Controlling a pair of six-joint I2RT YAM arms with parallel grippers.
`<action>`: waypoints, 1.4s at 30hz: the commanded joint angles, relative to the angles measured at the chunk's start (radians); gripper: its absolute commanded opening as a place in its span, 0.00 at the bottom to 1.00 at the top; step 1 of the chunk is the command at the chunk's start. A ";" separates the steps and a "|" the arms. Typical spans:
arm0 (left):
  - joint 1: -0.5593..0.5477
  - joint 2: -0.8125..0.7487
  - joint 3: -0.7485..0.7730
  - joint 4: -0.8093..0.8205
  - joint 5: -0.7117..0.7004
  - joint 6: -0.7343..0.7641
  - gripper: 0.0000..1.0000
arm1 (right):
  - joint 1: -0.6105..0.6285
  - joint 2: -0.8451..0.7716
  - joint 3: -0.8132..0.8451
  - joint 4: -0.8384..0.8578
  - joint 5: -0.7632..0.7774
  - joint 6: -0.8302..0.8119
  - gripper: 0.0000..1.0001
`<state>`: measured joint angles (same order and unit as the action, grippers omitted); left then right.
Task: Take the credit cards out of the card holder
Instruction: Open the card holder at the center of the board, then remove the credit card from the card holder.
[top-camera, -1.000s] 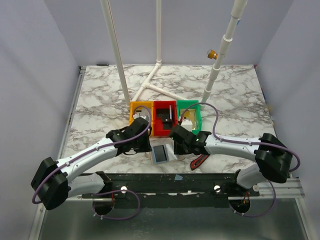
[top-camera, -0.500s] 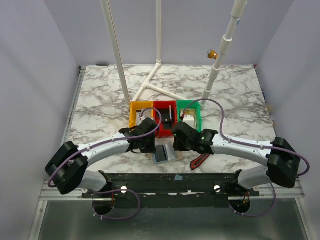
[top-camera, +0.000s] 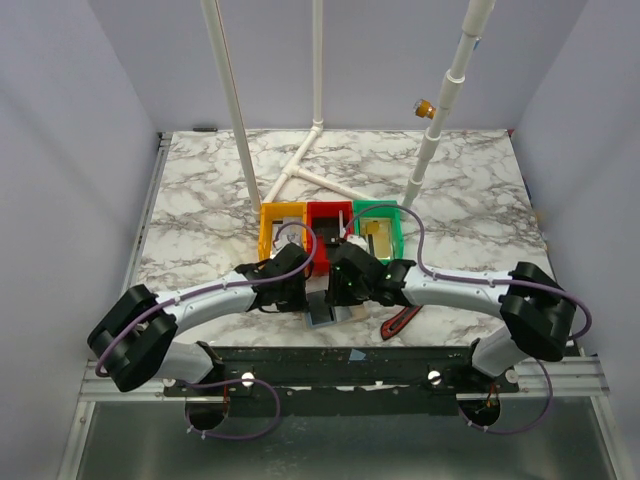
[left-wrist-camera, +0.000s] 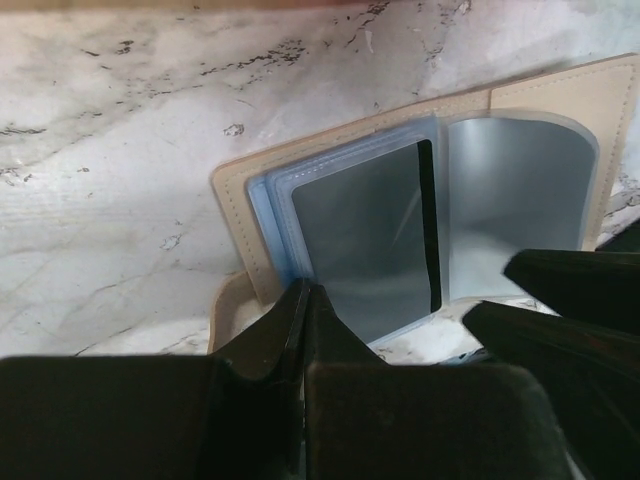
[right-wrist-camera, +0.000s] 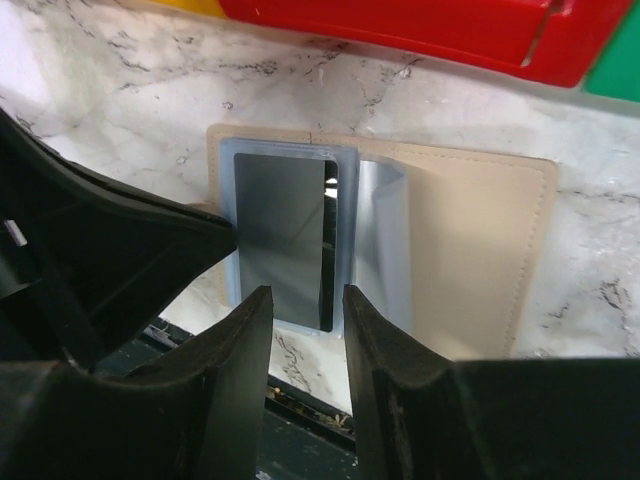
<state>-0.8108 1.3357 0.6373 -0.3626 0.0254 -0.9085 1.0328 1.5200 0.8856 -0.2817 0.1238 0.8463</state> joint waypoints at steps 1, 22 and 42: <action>0.006 -0.025 -0.002 0.035 0.011 -0.002 0.00 | -0.033 0.038 0.001 0.090 -0.090 -0.004 0.34; 0.016 -0.004 0.022 -0.012 0.005 0.020 0.00 | -0.182 0.050 -0.169 0.242 -0.337 0.014 0.30; 0.011 0.094 0.064 0.020 0.047 0.046 0.00 | -0.238 0.119 -0.215 0.386 -0.462 0.056 0.25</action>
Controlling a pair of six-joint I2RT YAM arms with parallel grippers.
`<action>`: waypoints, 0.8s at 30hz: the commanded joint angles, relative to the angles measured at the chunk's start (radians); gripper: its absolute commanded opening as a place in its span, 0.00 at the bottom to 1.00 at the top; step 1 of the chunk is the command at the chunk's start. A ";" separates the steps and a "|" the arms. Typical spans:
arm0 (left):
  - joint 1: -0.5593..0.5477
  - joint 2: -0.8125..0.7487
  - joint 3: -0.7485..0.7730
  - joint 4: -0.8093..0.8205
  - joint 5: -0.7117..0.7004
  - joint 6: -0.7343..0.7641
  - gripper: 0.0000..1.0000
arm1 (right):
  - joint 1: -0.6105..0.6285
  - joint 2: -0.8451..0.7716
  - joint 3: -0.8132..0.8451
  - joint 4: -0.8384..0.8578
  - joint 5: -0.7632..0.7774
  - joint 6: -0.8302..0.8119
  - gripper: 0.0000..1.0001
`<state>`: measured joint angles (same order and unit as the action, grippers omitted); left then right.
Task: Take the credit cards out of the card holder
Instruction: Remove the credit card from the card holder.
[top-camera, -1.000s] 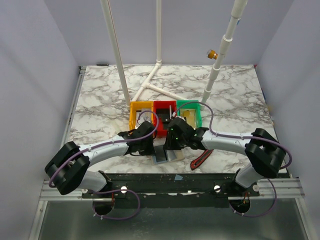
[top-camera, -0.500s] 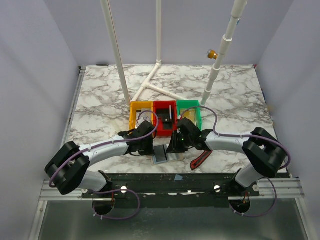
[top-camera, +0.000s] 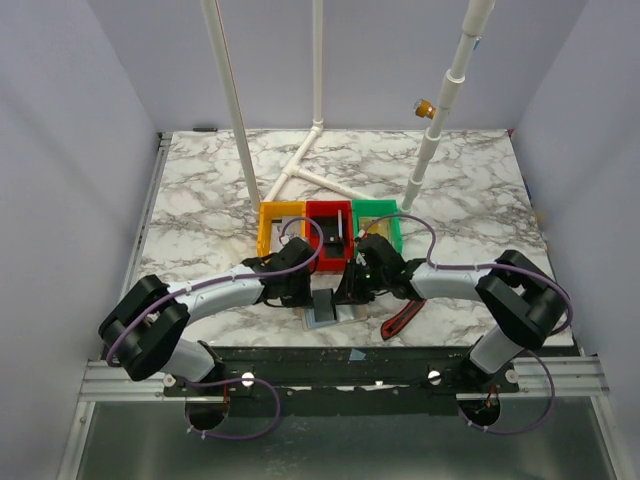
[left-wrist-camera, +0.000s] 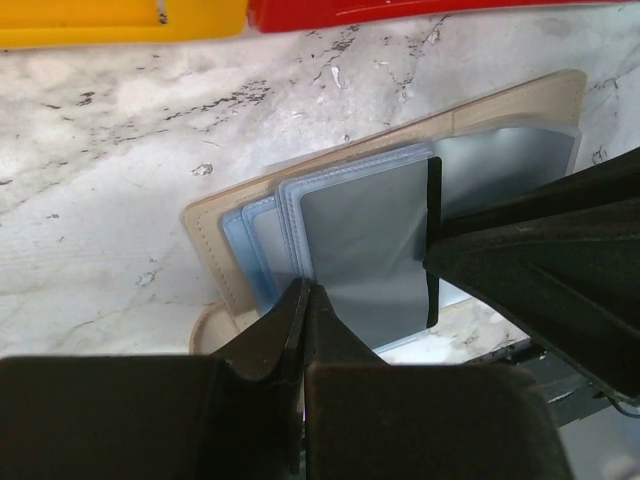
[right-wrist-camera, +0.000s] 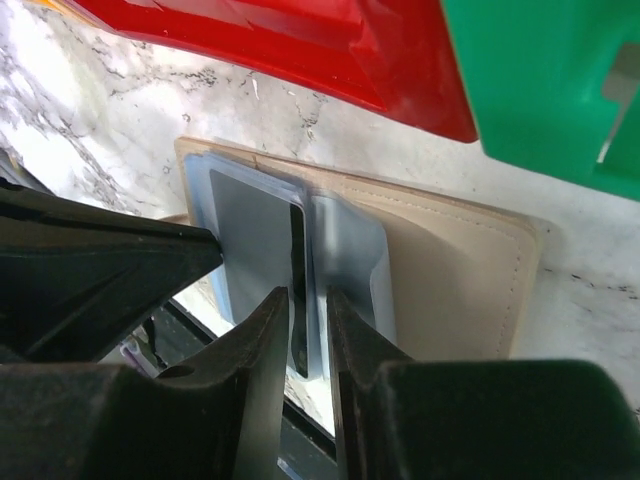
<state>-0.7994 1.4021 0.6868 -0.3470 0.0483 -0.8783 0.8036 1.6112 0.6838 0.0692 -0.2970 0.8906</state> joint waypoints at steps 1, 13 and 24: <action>0.000 0.031 0.014 0.006 0.025 0.015 0.00 | -0.012 0.030 -0.015 0.038 -0.044 0.013 0.25; -0.017 0.060 0.001 0.033 0.048 0.007 0.00 | -0.029 0.051 -0.054 0.131 -0.108 0.064 0.21; -0.023 0.078 -0.025 0.057 0.055 0.007 0.00 | -0.029 0.024 -0.105 0.227 -0.132 0.143 0.17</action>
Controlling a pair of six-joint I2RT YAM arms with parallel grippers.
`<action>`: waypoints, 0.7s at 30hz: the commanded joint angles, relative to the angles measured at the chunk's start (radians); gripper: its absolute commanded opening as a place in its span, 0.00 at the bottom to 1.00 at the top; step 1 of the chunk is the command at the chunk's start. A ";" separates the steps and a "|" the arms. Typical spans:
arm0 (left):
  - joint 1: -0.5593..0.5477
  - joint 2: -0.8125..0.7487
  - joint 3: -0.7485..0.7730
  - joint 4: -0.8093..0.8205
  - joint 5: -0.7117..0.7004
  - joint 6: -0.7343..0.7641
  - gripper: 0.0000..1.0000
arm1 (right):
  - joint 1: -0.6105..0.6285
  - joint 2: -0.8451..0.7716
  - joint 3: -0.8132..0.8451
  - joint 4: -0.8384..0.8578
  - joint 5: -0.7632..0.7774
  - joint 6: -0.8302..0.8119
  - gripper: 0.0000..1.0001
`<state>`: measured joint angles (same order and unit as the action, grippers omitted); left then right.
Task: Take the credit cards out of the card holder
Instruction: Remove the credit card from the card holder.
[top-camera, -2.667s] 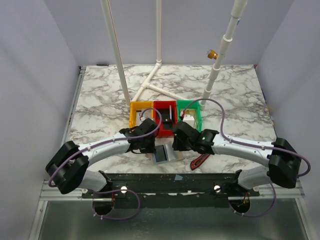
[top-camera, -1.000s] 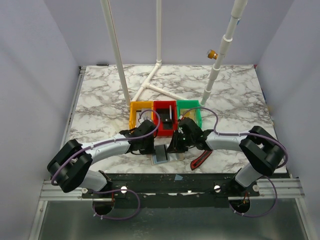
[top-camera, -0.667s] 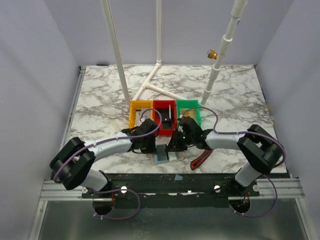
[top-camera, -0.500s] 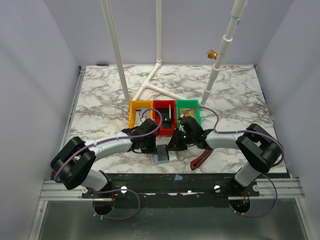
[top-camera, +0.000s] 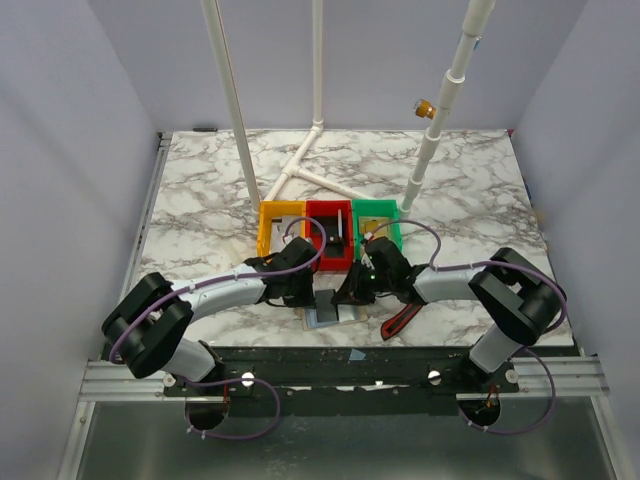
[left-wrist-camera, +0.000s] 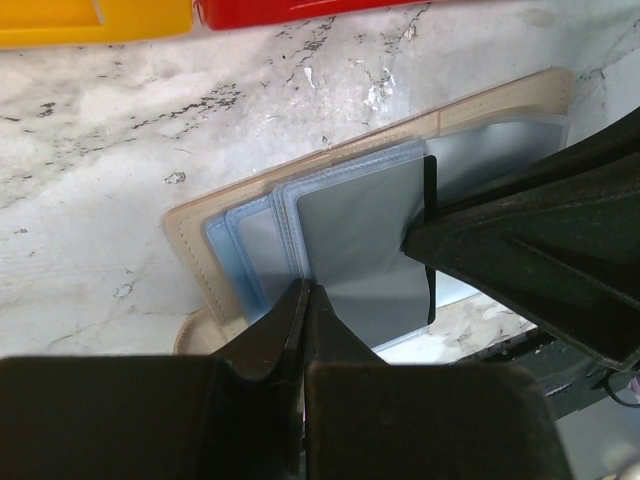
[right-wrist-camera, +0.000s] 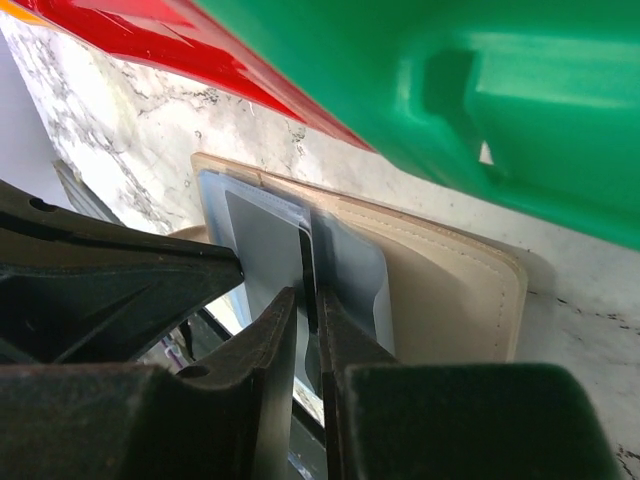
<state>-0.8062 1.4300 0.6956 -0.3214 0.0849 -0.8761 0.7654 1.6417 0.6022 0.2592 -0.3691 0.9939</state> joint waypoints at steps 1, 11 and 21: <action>-0.016 0.050 -0.037 0.033 0.018 0.003 0.00 | 0.009 -0.009 -0.025 0.045 -0.064 0.047 0.17; -0.016 0.076 -0.059 0.012 -0.002 -0.003 0.00 | 0.009 -0.056 -0.073 0.058 0.000 0.081 0.04; -0.016 0.086 -0.071 -0.018 -0.021 -0.010 0.00 | 0.008 -0.096 -0.135 0.072 0.060 0.083 0.04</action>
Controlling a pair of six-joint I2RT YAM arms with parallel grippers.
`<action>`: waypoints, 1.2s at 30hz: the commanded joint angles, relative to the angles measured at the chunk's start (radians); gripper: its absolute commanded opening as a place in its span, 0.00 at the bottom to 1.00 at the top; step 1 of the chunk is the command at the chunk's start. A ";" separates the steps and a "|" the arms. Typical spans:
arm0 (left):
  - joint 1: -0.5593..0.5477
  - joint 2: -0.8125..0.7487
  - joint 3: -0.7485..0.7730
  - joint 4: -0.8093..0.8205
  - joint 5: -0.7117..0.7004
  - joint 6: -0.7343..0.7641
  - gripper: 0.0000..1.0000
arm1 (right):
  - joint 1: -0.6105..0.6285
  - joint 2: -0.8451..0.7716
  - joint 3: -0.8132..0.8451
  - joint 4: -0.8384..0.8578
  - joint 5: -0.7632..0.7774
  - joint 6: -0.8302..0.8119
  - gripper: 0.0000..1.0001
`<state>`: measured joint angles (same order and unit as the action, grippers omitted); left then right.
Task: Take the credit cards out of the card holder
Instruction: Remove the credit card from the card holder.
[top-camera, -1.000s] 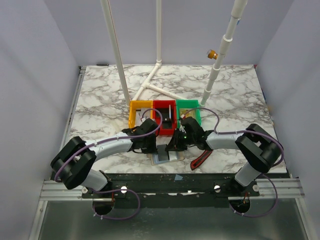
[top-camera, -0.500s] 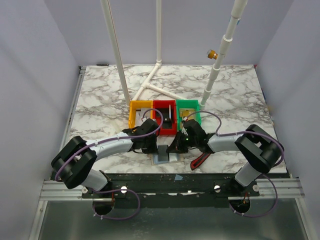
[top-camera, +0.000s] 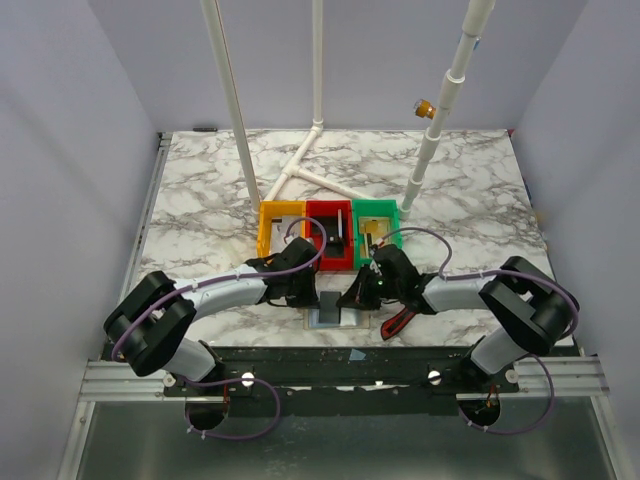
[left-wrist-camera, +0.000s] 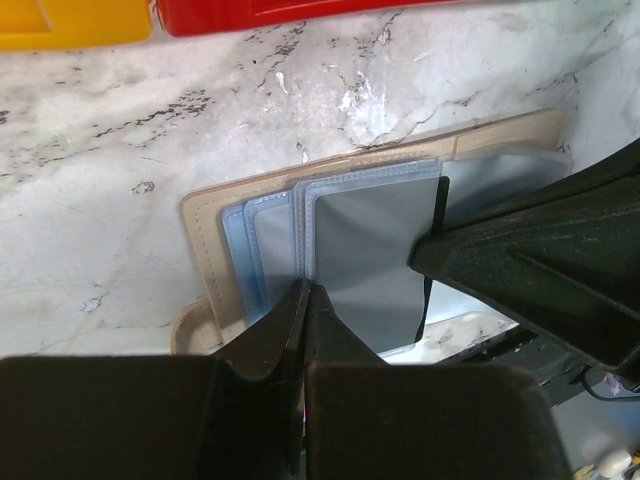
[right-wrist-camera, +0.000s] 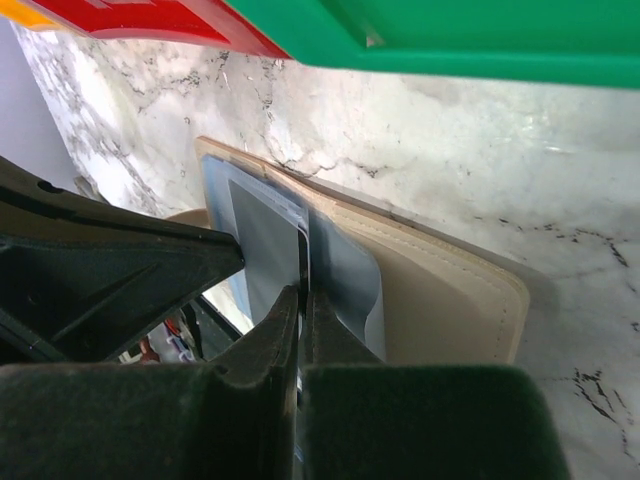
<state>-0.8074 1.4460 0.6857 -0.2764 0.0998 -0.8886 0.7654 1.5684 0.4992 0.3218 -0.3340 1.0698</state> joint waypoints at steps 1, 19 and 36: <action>-0.015 0.072 -0.062 -0.061 -0.037 0.002 0.00 | 0.007 -0.024 -0.037 0.017 0.022 0.003 0.06; -0.016 0.103 -0.073 -0.054 -0.020 -0.004 0.00 | 0.008 -0.041 -0.174 0.233 0.009 0.109 0.17; -0.017 0.098 -0.089 -0.043 -0.018 -0.010 0.00 | 0.008 -0.013 -0.186 0.273 0.039 0.148 0.06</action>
<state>-0.8082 1.4620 0.6769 -0.2520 0.1104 -0.9073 0.7670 1.5814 0.3340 0.6373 -0.3264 1.1736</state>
